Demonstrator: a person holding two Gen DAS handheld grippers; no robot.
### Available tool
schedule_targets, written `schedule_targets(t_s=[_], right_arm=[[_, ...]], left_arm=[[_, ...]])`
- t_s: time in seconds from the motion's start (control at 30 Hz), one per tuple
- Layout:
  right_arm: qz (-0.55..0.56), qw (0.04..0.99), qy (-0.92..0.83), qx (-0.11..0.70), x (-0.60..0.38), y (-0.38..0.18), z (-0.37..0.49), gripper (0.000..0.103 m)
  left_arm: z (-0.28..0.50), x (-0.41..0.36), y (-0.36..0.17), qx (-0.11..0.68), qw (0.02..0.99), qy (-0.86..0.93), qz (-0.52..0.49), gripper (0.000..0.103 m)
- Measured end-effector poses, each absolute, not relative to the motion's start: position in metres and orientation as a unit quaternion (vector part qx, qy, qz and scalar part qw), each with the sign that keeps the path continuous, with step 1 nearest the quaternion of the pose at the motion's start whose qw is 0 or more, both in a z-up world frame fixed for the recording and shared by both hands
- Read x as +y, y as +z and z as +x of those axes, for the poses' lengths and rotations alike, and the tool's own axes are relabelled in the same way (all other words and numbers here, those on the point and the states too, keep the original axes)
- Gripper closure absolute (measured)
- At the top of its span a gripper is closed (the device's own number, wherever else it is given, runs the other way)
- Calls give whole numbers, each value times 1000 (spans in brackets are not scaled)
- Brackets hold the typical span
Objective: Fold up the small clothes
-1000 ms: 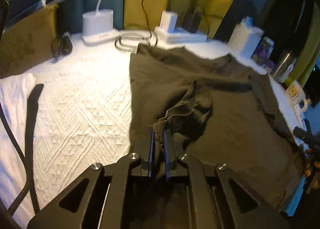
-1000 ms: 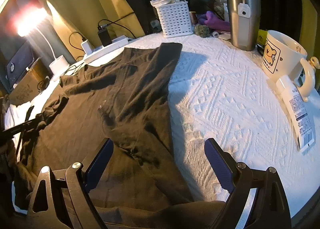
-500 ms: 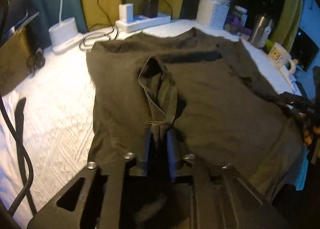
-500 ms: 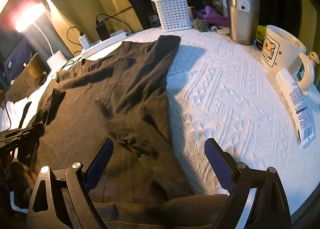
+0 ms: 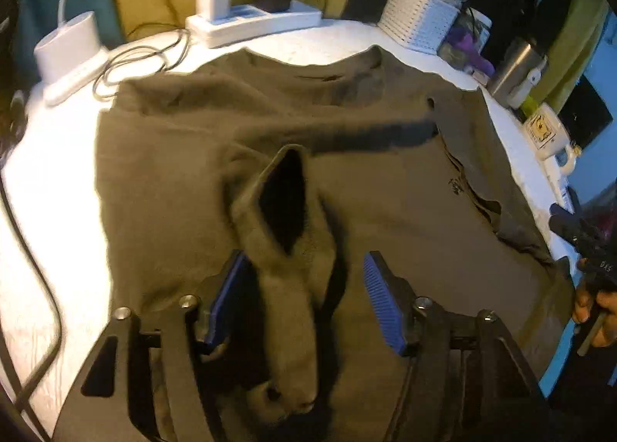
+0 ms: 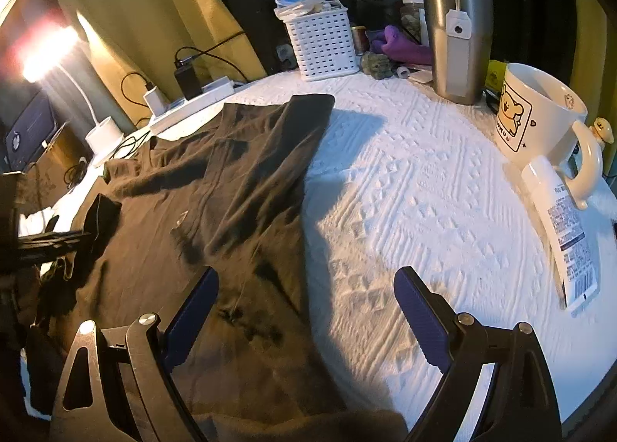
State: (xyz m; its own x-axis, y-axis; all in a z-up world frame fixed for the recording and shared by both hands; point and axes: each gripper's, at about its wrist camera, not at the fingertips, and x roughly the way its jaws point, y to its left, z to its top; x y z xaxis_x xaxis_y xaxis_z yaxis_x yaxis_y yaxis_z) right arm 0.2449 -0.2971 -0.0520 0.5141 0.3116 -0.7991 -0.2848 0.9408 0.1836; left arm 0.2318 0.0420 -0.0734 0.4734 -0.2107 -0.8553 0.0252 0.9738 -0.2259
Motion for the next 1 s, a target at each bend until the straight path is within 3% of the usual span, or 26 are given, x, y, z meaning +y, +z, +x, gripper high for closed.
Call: schedule_targets(t_s=[0.23,0.53,0.8,1.0], right_arm=[[20,870,166,464,-307,-51,245,10],[9,886,149,439,-329,-34,216,10],[-20,893,131,431,-337,-31,177,10],[-41,897,131,420,-331,-24,150,17]], left_arm=[[224,16,-50,485,861,-116,-102,37],[148,28,-16,435,896,-65,-67,37],[74,31,-22,410,909,-37,-62,37],[33,18,-32,413,907,-56,-58,37]])
